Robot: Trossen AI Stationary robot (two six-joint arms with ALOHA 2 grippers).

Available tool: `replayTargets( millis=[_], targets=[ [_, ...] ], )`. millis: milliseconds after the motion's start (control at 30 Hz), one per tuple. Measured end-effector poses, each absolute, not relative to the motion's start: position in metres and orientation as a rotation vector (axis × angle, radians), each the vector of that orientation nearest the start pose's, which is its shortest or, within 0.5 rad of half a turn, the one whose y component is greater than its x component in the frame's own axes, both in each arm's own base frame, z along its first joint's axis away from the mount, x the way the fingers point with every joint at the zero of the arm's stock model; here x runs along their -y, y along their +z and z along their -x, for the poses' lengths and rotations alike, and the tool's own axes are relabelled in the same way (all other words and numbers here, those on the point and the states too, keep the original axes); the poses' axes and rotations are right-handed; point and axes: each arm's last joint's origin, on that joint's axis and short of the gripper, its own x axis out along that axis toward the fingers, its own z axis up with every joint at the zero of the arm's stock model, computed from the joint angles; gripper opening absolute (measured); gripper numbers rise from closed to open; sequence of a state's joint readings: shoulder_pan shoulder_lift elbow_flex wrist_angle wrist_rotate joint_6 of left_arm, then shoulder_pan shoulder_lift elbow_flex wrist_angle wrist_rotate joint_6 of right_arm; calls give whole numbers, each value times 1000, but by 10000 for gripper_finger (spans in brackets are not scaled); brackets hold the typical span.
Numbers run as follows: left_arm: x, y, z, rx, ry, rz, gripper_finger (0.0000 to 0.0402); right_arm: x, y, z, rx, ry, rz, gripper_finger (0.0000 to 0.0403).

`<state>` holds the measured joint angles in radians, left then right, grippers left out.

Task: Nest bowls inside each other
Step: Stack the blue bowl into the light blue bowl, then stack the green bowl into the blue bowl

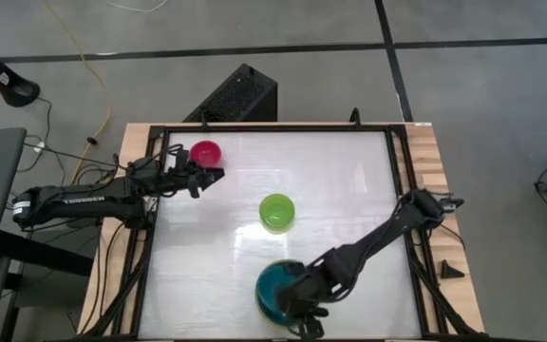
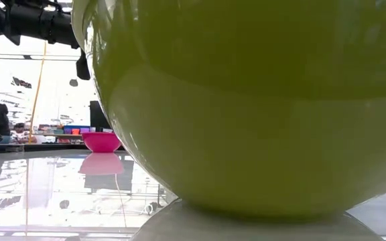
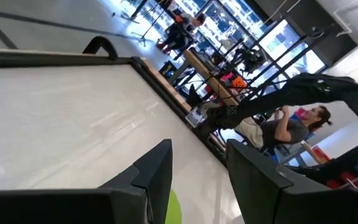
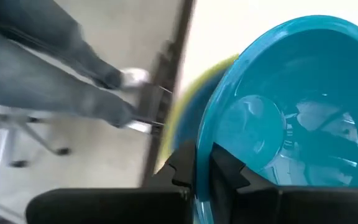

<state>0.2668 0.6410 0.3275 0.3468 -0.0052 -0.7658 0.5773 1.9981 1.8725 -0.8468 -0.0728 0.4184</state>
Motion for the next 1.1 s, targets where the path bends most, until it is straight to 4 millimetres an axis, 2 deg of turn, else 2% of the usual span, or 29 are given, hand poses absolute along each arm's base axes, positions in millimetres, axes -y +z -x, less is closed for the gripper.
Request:
replayTargets(
  millis=[200, 367, 433, 533, 667, 767, 867, 967, 1100],
  targets=[
    [-41, 246, -151, 135, 245, 761, 139, -252, 253, -364, -1159, 243, -15, 46],
    [-41, 246, -151, 135, 246, 760, 139, -259, 228, -363, -1236, 149, 19, 55],
    [-41, 246, -151, 136, 246, 761, 139, -261, 227, -363, -1239, 141, -10, 94],
    [-41, 246, -151, 136, 245, 763, 139, -263, 225, -366, -1204, 129, -48, 182],
    [-41, 246, -151, 136, 240, 771, 139, -257, 255, -362, -1122, 125, -116, 286],
    [-41, 246, -151, 138, 239, 772, 139, -248, 275, -359, -1070, 117, -145, 319],
    [-41, 246, -151, 138, 239, 773, 139, -235, 298, -358, -970, 80, -128, 321],
    [-41, 246, -151, 139, 238, 781, 139, -209, 322, -361, -881, 29, -117, 308],
    [-41, 246, -151, 141, 237, 797, 139, -170, 329, -377, -865, 3, -102, 288]
  ],
)
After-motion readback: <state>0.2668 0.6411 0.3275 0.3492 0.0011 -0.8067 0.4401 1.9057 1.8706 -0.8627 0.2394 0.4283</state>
